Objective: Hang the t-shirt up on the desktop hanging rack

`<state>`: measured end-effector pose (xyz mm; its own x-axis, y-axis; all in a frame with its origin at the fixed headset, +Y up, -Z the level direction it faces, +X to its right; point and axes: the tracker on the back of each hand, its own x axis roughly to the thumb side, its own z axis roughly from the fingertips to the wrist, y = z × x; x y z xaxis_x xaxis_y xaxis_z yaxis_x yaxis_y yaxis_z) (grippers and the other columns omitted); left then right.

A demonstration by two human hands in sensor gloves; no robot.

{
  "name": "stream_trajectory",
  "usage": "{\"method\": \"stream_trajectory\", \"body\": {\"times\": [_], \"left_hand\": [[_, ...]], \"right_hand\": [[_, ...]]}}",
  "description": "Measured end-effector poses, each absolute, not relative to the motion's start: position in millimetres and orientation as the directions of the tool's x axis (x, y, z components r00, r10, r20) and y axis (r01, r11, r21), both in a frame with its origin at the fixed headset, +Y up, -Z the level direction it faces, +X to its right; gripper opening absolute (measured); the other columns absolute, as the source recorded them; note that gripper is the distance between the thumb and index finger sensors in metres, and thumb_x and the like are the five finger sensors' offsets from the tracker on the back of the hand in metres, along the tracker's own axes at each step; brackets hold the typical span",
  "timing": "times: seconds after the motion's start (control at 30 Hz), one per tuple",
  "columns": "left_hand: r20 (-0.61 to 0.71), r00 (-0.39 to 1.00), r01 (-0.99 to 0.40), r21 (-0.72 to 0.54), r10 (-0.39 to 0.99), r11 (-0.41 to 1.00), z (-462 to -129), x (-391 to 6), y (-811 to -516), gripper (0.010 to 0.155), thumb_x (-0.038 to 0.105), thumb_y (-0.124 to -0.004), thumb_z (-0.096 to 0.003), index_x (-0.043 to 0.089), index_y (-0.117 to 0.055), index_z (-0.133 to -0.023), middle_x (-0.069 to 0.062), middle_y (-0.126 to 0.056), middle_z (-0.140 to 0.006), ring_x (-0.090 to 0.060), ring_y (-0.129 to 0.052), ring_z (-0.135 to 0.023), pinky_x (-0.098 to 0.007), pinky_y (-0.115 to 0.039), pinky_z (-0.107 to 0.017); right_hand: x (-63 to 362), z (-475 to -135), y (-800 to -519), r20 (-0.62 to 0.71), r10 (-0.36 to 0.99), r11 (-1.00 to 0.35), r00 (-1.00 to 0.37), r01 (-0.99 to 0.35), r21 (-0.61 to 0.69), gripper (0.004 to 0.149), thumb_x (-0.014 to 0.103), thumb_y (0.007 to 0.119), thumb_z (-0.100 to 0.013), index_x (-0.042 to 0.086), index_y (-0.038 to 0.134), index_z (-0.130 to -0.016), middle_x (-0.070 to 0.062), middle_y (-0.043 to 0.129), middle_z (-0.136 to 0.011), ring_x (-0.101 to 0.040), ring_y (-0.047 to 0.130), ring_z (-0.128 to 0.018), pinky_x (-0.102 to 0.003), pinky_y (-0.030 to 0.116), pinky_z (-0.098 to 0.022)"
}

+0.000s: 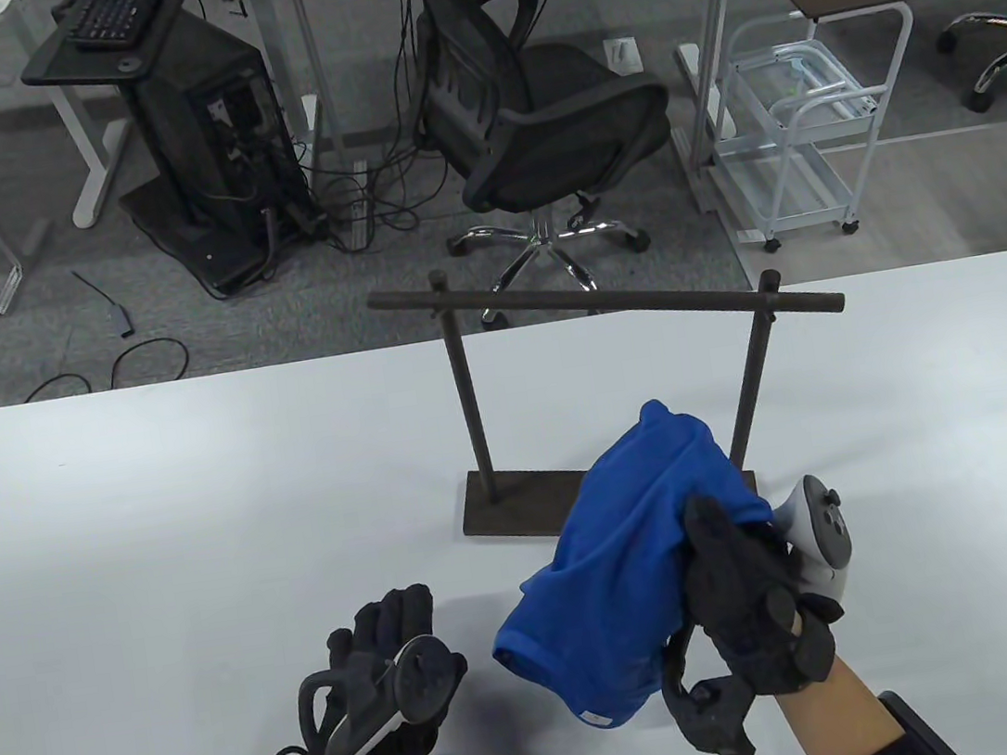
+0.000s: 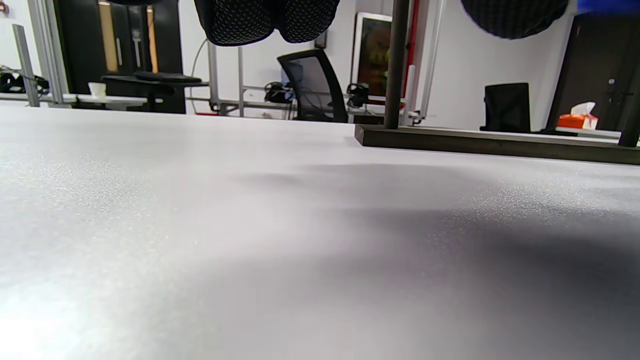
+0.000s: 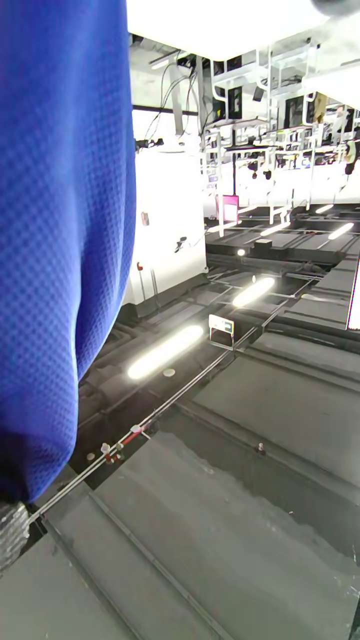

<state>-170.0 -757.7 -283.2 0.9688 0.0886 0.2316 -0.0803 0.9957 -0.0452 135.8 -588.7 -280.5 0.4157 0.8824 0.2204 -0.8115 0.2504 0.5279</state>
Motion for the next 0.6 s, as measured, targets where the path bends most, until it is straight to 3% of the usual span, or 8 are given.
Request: {"method": "stream_trajectory", "body": {"times": [0.17,0.6], "left_hand": [[0.237,0.967,-0.082,-0.044,0.090,0.996,-282.3,-169.2,-757.4,0.084,0.055,-0.063,-0.0437,0.009,-0.031,-0.106,-0.024,-0.046,-0.108,-0.052,-0.058,-0.096,-0.073,-0.050,-0.064],[0.262,0.961,-0.084,-0.023,0.087,0.996,-281.3,-164.4,-753.2,0.084,0.056,-0.063,-0.0437,0.009,-0.030,-0.106,-0.023,-0.045,-0.108,-0.053,-0.055,-0.097,-0.074,-0.048,-0.065]], "right_hand": [[142.5,-282.4,-548.3,0.348,0.870,0.170,0.349,-0.875,0.452,0.075,0.062,0.061,-0.052,0.027,0.024,-0.108,-0.019,0.028,-0.110,-0.039,0.072,-0.066,-0.062,0.052,-0.062],[154.0,-292.6,-430.2,0.532,0.802,0.106,0.271,-0.941,0.320,0.075,0.059,0.066,-0.050,0.024,0.034,-0.108,-0.018,0.025,-0.111,-0.042,0.073,-0.063,-0.064,0.051,-0.061]]}}
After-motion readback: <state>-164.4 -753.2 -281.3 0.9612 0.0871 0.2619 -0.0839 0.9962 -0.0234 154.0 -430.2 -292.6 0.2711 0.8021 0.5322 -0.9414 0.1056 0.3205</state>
